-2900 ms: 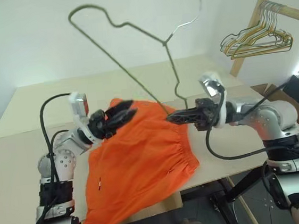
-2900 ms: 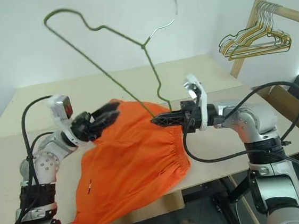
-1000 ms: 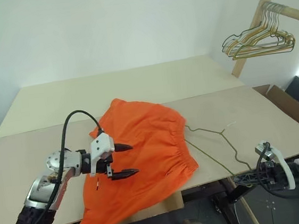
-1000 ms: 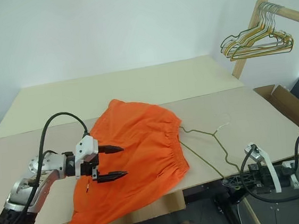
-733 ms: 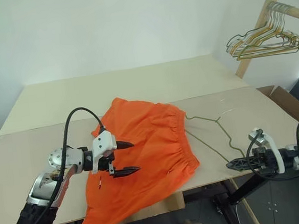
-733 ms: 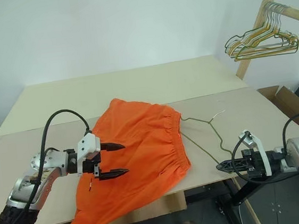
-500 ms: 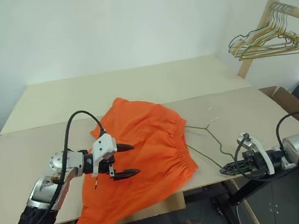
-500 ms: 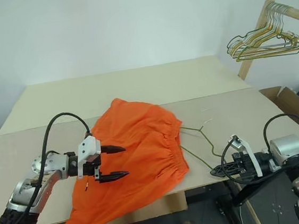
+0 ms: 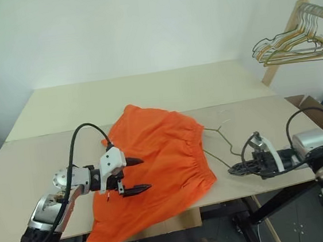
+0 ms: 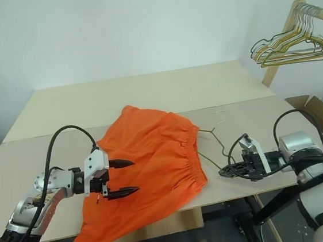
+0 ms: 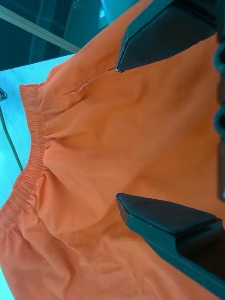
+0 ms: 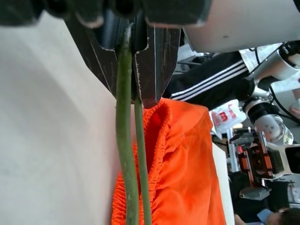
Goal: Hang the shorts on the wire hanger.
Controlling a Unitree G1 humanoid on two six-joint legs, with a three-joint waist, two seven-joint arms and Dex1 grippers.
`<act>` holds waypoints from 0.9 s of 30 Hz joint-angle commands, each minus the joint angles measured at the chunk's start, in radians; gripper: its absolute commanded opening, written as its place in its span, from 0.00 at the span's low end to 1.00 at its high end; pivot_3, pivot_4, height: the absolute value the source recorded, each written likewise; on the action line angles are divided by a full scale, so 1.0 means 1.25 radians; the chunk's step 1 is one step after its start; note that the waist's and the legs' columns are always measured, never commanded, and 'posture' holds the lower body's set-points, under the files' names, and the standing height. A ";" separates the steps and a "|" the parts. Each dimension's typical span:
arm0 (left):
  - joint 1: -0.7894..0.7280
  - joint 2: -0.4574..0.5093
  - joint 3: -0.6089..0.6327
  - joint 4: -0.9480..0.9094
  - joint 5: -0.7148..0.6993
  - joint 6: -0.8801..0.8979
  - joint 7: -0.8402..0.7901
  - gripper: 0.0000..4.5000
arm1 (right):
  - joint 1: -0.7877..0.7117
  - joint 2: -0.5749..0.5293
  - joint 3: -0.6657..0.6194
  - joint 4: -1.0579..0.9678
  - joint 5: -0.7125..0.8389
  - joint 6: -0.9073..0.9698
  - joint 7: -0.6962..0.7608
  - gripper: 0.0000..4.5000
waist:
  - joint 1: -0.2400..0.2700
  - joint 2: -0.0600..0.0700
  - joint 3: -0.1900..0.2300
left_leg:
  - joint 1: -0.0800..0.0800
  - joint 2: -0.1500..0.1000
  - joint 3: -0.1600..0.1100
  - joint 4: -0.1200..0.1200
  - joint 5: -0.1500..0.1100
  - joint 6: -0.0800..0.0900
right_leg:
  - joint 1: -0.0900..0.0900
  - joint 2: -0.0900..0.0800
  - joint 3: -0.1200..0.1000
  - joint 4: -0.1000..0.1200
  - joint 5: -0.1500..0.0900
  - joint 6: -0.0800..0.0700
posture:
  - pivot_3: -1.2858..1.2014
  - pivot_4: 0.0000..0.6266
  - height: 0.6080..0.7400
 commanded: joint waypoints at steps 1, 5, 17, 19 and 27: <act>-0.016 -0.002 0.006 -0.012 0.001 -0.009 0.003 1.00 | -0.014 -0.007 -0.069 -0.008 -0.005 -0.007 -0.013 0.00 | -0.001 0.000 0.000 | 0.000 0.000 0.000 0.000 0.000 0.000 | 0.000 0.000 0.000 0.000 0.000 0.000 | 0.53 0.00 1.00; -0.013 0.000 0.008 -0.012 0.001 -0.011 0.003 1.00 | 0.027 -0.022 -0.121 -0.084 -0.004 -0.007 -0.052 0.00 | -0.001 0.000 0.000 | 0.000 0.000 0.000 0.000 0.000 0.000 | 0.000 0.000 0.000 0.000 0.000 0.000 | 0.52 0.00 1.00; -0.075 -0.024 0.000 0.024 0.009 -0.022 0.001 1.00 | 0.157 0.004 -0.330 -0.344 0.010 -0.078 -0.253 0.00 | -0.004 0.001 0.000 | -0.001 0.000 0.000 0.000 0.000 0.000 | 0.000 0.000 0.000 0.000 0.000 0.000 | 0.51 0.00 1.00; -0.102 -0.032 0.011 0.029 -0.001 -0.019 0.002 1.00 | 0.170 0.007 -0.349 -0.389 0.016 -0.104 -0.268 0.00 | -0.005 0.001 0.000 | -0.001 0.000 0.000 0.000 0.000 0.000 | 0.000 0.000 0.000 0.000 0.000 0.000 | 0.51 0.00 1.00; -0.200 -0.034 0.050 0.073 -0.015 -0.035 -0.005 1.00 | 0.247 0.037 -0.354 -0.557 -0.041 -0.372 -0.312 0.00 | -0.010 0.001 0.000 | -0.001 0.000 0.000 0.000 0.000 0.000 | 0.000 0.000 0.000 0.000 0.000 0.000 | 0.51 0.00 1.00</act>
